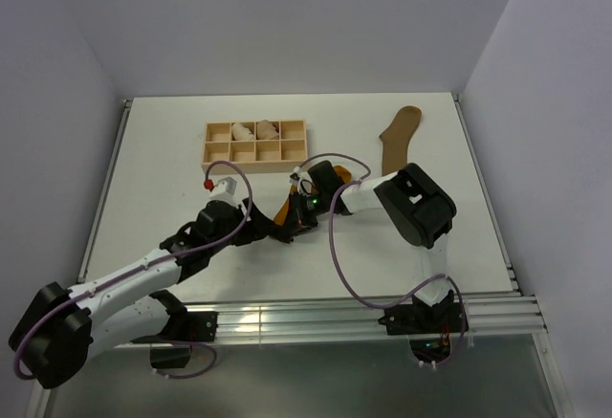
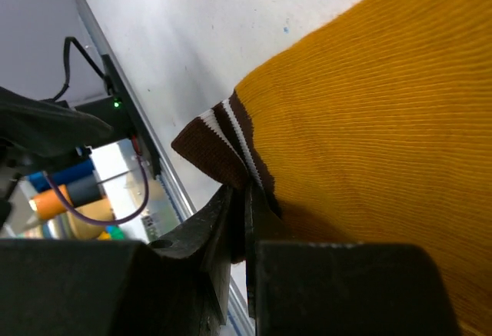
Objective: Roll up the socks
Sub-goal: Roll the sock at the center of the board.
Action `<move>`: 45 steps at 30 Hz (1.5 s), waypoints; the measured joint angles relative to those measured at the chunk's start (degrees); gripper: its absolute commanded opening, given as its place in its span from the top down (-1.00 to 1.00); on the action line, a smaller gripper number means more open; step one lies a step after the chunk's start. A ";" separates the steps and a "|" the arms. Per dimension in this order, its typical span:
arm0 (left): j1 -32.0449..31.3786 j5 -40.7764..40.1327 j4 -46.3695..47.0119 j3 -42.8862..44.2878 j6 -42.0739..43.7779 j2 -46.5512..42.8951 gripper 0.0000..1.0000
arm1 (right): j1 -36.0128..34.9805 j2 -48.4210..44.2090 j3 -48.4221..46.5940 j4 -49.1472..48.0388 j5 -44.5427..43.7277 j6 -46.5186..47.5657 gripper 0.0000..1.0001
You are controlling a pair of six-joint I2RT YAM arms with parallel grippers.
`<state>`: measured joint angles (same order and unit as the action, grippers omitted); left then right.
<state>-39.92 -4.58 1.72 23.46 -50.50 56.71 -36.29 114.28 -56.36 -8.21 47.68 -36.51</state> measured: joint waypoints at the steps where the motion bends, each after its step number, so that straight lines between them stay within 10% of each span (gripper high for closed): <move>1: -0.52 -0.26 1.09 -0.24 -0.24 0.92 -0.27 | 0.15 0.22 0.00 -0.15 0.31 -0.52 1.00; 13: -3.67 -5.01 8.46 -0.94 -1.92 12.09 0.31 | 0.57 1.36 -0.22 -1.55 1.77 -3.28 1.00; 37: -3.67 -7.32 13.00 4.37 -1.09 25.20 0.68 | 0.57 2.23 -0.22 -3.37 2.75 -4.79 1.00; 41: -3.67 -7.32 13.44 5.03 -1.29 26.93 0.66 | 0.57 2.23 -0.22 -3.39 2.71 -4.79 1.00; 45: -3.69 -7.26 13.46 5.18 -1.62 26.58 0.18 | 0.57 2.25 -0.22 -3.56 2.67 -5.01 1.00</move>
<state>-43.62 -11.84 15.18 28.64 -52.12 83.29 -35.73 116.53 -56.58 -11.77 50.35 -41.52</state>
